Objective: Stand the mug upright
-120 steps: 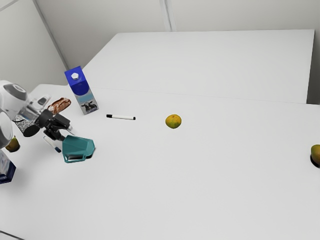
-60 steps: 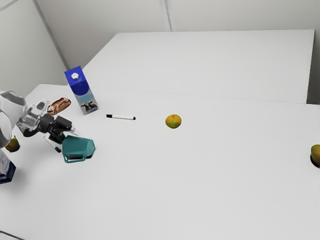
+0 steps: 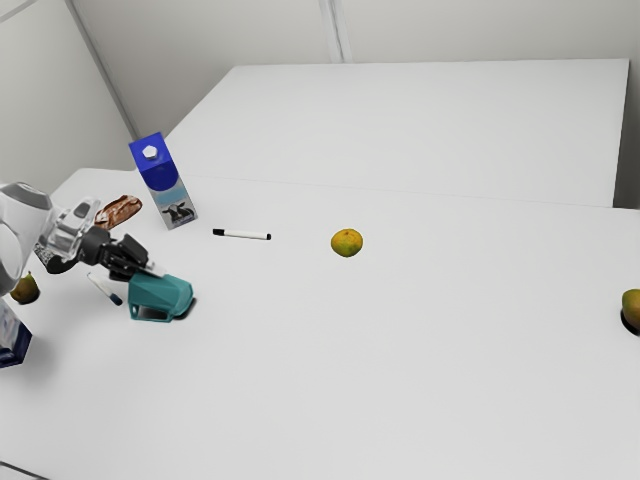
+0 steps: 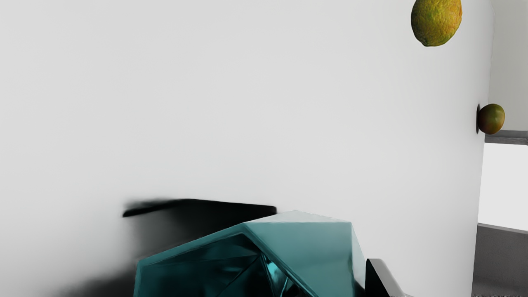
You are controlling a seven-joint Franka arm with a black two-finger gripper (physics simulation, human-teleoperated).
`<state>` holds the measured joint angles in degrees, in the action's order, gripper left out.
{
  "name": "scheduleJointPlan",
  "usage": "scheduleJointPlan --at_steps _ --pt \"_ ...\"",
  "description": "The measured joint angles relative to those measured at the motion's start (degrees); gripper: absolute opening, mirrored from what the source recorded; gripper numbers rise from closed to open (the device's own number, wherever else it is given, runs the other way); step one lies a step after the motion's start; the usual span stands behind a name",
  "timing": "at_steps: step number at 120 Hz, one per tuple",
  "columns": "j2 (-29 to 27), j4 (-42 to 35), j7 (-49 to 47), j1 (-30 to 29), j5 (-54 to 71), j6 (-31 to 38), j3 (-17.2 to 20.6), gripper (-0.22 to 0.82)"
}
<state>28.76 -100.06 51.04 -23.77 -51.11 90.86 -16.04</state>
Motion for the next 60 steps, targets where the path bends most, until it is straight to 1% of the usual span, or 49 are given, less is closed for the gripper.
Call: scheduleJointPlan --at_steps 19,60 --pt "-0.3 -0.4 0.0 0.2 -0.5 -0.2 0.1 -0.1" --pt "-1.3 -0.8 -0.3 0.9 -1.0 -1.2 0.1 -0.18"
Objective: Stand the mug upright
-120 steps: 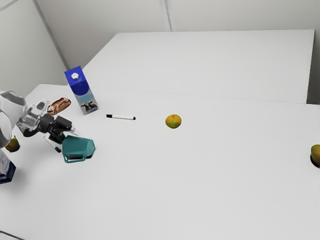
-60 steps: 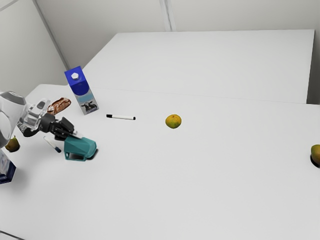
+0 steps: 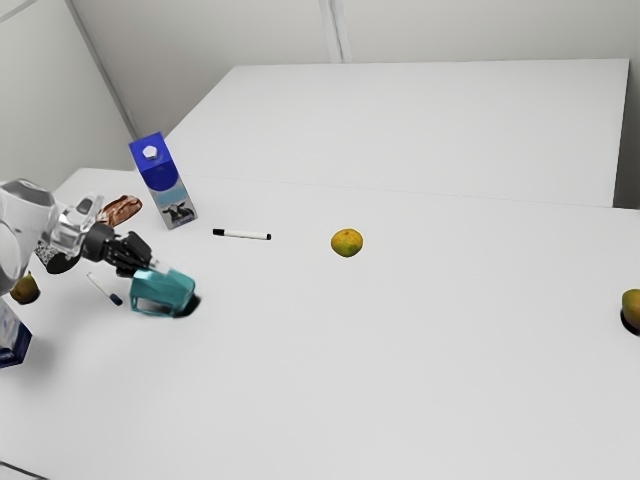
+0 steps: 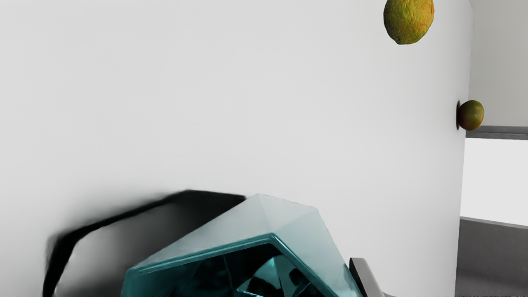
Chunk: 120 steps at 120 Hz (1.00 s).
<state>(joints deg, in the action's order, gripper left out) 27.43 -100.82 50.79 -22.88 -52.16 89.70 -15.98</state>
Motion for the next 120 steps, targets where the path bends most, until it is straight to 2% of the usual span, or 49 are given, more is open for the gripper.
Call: scheduleJointPlan --at_steps 39,64,91,120 --pt "-6.0 -0.5 -3.8 4.7 7.1 1.8 0.0 -0.18" --pt "-13.6 -8.7 -12.1 12.0 17.4 13.5 0.6 -0.18" --pt "-19.6 -17.3 -24.3 20.5 27.3 25.8 -1.1 -0.18" --pt "-23.4 -21.3 -37.6 26.5 35.8 32.1 -3.6 -0.18"
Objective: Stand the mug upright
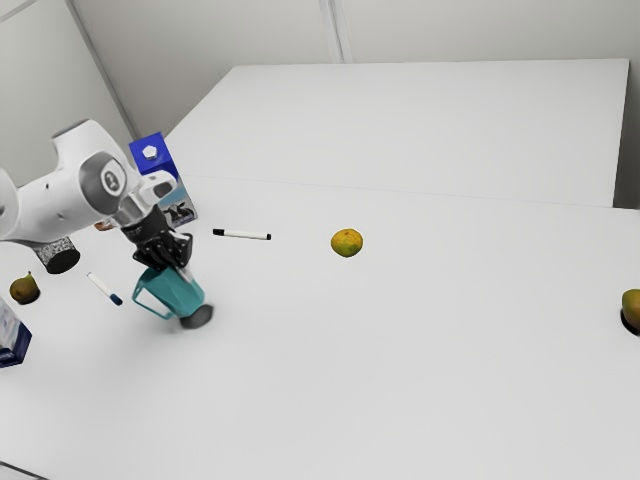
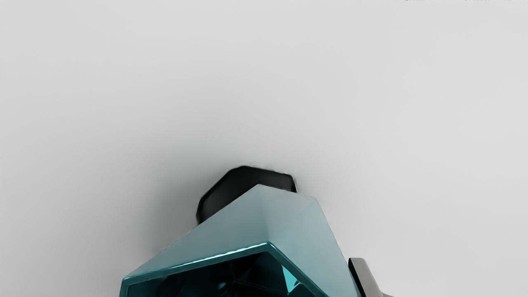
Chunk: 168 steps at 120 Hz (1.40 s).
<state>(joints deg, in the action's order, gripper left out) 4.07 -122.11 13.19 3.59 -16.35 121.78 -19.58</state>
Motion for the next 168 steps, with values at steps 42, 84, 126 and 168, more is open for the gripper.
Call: scheduleJointPlan --at_steps 42,84,126,168 --pt "-3.2 -3.5 -16.9 5.3 10.7 0.6 -1.1 -0.18" --pt "-2.8 -3.4 -28.0 8.8 15.3 -1.5 -1.6 -0.18" --pt "0.3 -3.3 -34.9 9.8 17.6 -2.9 -1.7 -0.18" --pt "2.0 -3.0 -38.7 10.6 18.5 -3.2 -1.9 0.12"
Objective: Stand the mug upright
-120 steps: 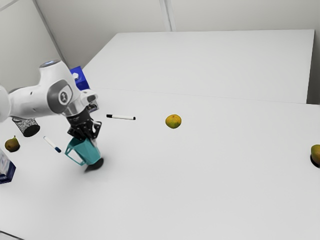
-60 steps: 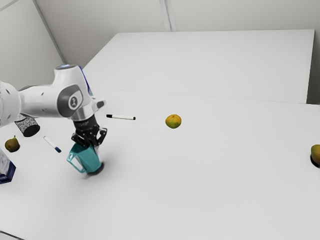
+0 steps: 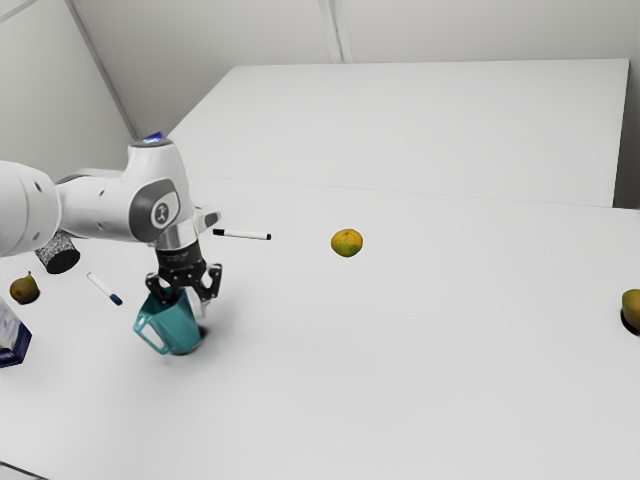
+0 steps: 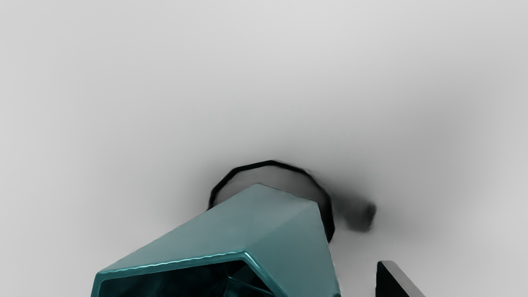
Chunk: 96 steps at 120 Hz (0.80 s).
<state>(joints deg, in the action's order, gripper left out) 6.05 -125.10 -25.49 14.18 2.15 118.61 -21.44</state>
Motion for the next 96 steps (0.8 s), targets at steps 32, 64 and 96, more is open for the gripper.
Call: scheduleJointPlan --at_steps 32,64,96 --pt "0.0 0.5 -1.0 0.0 0.1 0.0 -0.1 0.47" --pt "-0.8 3.1 -0.8 -0.3 0.1 -1.3 -0.1 0.56" --pt "-2.7 7.4 0.6 -0.4 0.2 -6.2 -0.1 0.59"
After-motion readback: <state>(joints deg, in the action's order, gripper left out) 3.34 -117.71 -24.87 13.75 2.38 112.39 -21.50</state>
